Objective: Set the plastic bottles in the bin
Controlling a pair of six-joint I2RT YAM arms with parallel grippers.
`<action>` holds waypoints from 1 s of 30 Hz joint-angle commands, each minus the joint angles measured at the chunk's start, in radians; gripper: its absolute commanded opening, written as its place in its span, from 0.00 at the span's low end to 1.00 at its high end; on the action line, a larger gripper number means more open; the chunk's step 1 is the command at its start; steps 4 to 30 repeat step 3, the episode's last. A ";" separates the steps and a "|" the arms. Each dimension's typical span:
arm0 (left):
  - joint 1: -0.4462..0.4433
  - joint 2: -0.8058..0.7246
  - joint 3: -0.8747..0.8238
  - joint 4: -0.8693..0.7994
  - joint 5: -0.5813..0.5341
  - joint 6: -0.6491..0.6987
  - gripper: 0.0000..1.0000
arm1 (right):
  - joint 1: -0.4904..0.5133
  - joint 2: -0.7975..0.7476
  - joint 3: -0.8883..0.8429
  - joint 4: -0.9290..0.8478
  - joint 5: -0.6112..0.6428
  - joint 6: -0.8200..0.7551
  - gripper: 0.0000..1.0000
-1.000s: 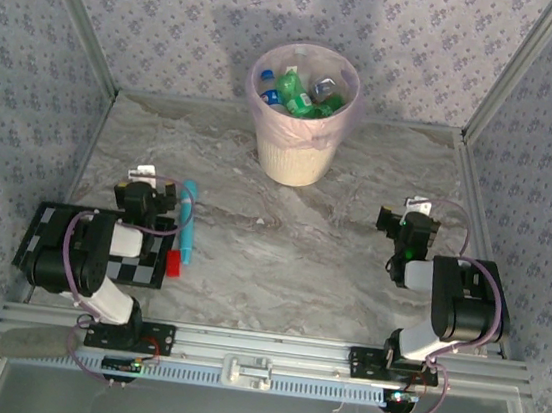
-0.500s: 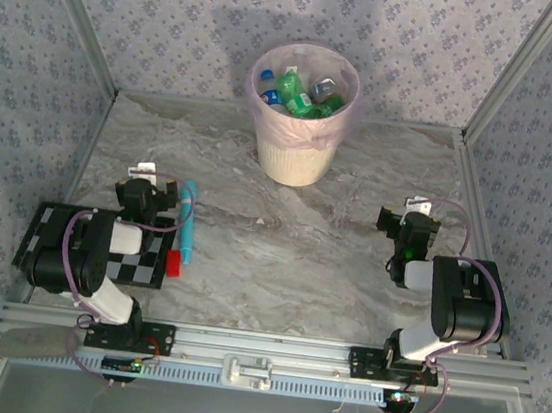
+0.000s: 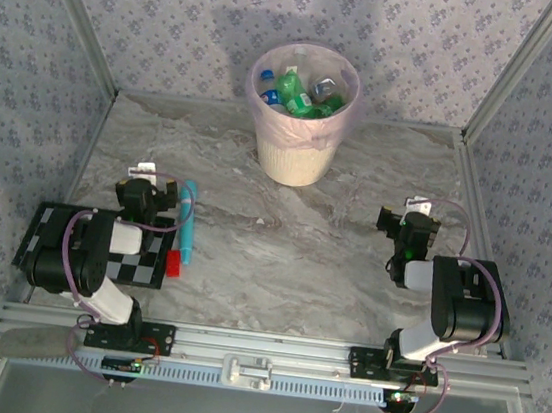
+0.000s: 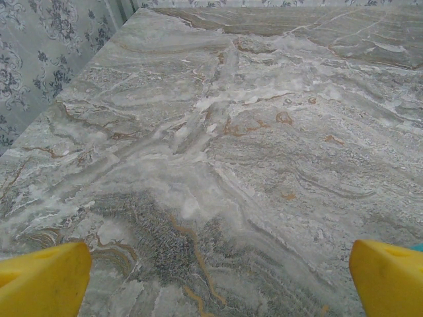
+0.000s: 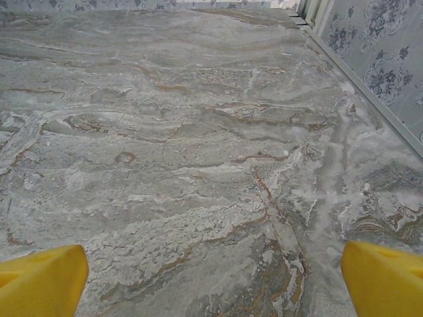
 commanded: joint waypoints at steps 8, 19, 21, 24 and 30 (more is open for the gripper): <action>0.004 -0.008 0.020 0.010 0.015 -0.014 1.00 | 0.001 -0.003 0.011 0.025 0.014 -0.011 1.00; 0.004 -0.008 0.020 0.010 0.015 -0.014 1.00 | 0.001 -0.003 0.011 0.025 0.014 -0.011 1.00; 0.004 -0.008 0.020 0.010 0.015 -0.014 1.00 | 0.001 -0.003 0.011 0.025 0.014 -0.011 1.00; 0.004 -0.008 0.020 0.010 0.015 -0.014 1.00 | 0.001 -0.003 0.011 0.025 0.014 -0.011 1.00; 0.004 -0.008 0.020 0.010 0.015 -0.014 1.00 | 0.001 -0.003 0.011 0.025 0.014 -0.011 1.00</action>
